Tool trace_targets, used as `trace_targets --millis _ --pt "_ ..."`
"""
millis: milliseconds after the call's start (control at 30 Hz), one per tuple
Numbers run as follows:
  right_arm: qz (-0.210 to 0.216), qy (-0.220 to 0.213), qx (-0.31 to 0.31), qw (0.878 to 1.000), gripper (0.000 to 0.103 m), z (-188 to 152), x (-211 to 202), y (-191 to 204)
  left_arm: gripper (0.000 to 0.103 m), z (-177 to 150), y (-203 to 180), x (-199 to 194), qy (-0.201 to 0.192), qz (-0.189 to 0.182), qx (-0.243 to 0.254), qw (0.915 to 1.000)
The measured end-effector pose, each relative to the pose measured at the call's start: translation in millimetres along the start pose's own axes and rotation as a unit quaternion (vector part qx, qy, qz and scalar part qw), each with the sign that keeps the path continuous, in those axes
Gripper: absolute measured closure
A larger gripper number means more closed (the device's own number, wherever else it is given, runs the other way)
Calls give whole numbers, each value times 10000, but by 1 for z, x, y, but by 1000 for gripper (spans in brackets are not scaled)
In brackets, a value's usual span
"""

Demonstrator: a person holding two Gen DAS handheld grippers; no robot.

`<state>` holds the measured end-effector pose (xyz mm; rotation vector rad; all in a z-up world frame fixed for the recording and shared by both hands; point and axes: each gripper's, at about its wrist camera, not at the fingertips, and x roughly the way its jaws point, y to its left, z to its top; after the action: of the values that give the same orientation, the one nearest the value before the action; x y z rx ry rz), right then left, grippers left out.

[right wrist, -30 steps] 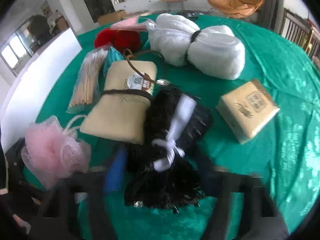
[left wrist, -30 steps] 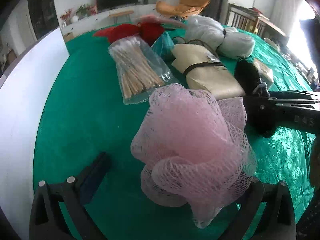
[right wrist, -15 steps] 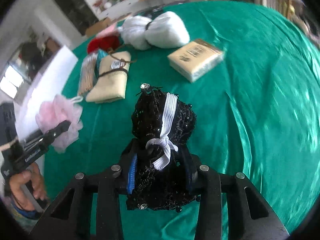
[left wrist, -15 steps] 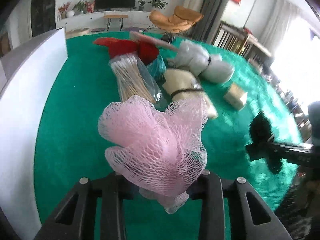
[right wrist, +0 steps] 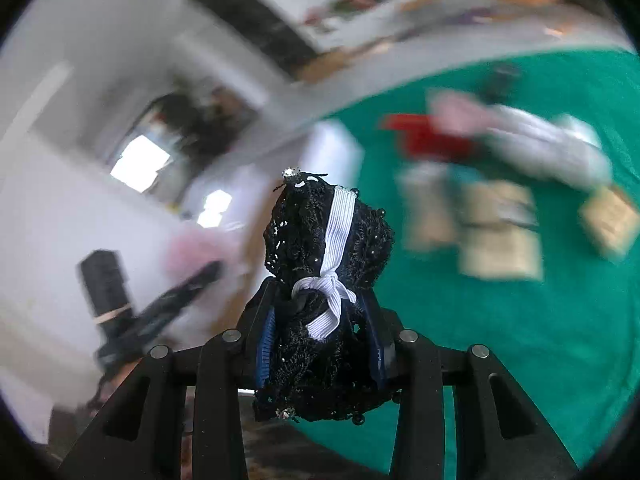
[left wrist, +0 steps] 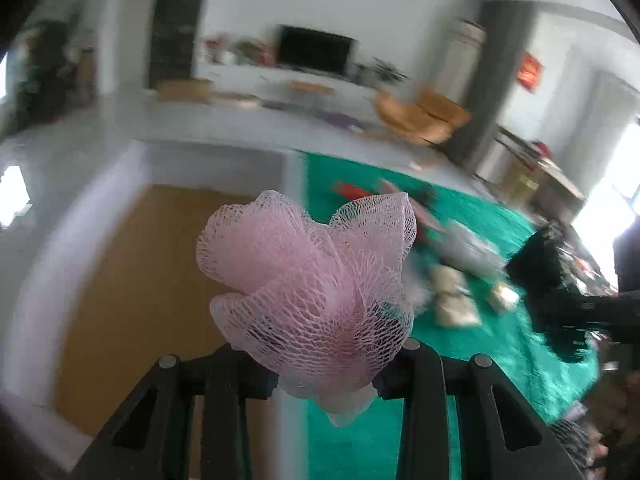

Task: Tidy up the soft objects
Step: 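Carry both items into the white box and open both tools, then return both tools to the table and approach the cotton swab bag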

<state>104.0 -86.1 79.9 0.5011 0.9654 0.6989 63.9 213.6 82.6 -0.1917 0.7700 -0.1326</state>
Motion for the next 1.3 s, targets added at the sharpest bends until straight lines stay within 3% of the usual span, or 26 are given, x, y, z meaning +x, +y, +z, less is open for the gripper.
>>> trace_targets --millis 67,133,167,200,233,300,367,467,567,700,800,933,1000,1100,1200,1300 --pt "401 194 -316 9985 63 12 28 47 68 6 37 -19 -117 459 -217 9986" --pt "764 355 -497 9952 60 20 59 87 60 6 66 -31 -107 873 -455 9951" --pt "887 395 -567 9937 52 21 71 103 39 5 84 -35 -58 1181 -590 9912" --pt "921 410 -636 9929 33 22 85 115 11 4 93 -36 -21 1400 -660 9879" --pt "945 464 -683 9921 24 23 100 126 2 1 104 -38 -34 1648 -732 9836" --pt "852 620 -707 9919 22 20 120 136 0 -8 122 -41 -141 2107 -844 9738" --pt "630 605 -730 9935 22 21 127 134 0 -15 130 -37 4 2230 -900 9707" --pt "373 316 -707 9963 22 17 104 118 0 -23 127 -35 -48 2052 -998 9736" --pt "-197 7 -730 9971 22 15 81 91 0 -24 108 -30 -161 1655 -969 9813" --pt "-1341 -370 -819 9869 22 -3 52 35 0 -16 44 -14 -189 672 -716 9950" --pt "-2440 -503 -752 9656 22 -28 36 -28 0 -8 -22 3 -11 -131 -295 9995" --pt "-3818 -512 -332 9222 22 -73 11 -119 0 -33 -101 41 573 -817 372 9943" --pt "-4280 -470 -96 9025 22 -92 -2 -153 0 -51 -128 67 895 -905 602 9900" --pt "-4593 -516 185 8866 22 -104 -18 -183 0 -84 -159 129 1253 -679 933 9854" --pt "-4548 -583 348 8880 24 -97 -26 -201 0 -107 -166 171 1367 -367 1073 9841" --pt "-4634 -545 289 8840 23 -93 -32 -205 0 -106 -169 204 1443 -167 1031 9840"
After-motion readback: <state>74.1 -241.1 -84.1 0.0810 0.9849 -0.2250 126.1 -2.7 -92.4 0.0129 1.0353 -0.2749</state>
